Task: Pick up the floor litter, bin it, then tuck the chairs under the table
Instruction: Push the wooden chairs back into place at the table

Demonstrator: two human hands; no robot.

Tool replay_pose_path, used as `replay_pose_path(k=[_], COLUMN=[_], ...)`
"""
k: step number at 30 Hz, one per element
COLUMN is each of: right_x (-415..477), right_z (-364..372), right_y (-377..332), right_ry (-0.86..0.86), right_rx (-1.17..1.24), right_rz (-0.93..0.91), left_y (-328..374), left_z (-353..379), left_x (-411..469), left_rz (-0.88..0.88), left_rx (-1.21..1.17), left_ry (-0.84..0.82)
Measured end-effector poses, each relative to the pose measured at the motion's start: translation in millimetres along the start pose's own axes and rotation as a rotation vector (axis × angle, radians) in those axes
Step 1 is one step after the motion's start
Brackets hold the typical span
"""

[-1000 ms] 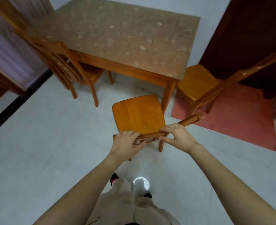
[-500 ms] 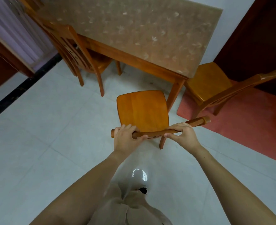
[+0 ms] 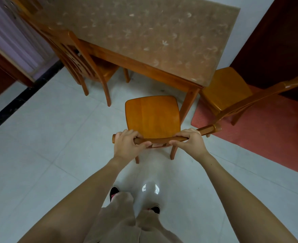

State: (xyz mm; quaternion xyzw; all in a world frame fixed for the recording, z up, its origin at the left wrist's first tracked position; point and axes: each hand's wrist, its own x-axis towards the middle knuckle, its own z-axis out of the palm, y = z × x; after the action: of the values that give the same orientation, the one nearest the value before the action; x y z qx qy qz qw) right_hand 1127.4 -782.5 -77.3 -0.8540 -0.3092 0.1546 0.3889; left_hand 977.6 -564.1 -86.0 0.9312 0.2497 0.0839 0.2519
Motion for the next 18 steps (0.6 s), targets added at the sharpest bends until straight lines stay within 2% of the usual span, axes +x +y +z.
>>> replay_pose_path(k=[18], right_x=[102], right_z=[35], right_y=[-26], right_ry=[0.061], right_rx=[0.026], right_rz=[0.114], left_y=[-56], left_z=[-30], left_x=[125], left_rz=[0.074], left_rx=[-0.053], left_ry=[-0.065])
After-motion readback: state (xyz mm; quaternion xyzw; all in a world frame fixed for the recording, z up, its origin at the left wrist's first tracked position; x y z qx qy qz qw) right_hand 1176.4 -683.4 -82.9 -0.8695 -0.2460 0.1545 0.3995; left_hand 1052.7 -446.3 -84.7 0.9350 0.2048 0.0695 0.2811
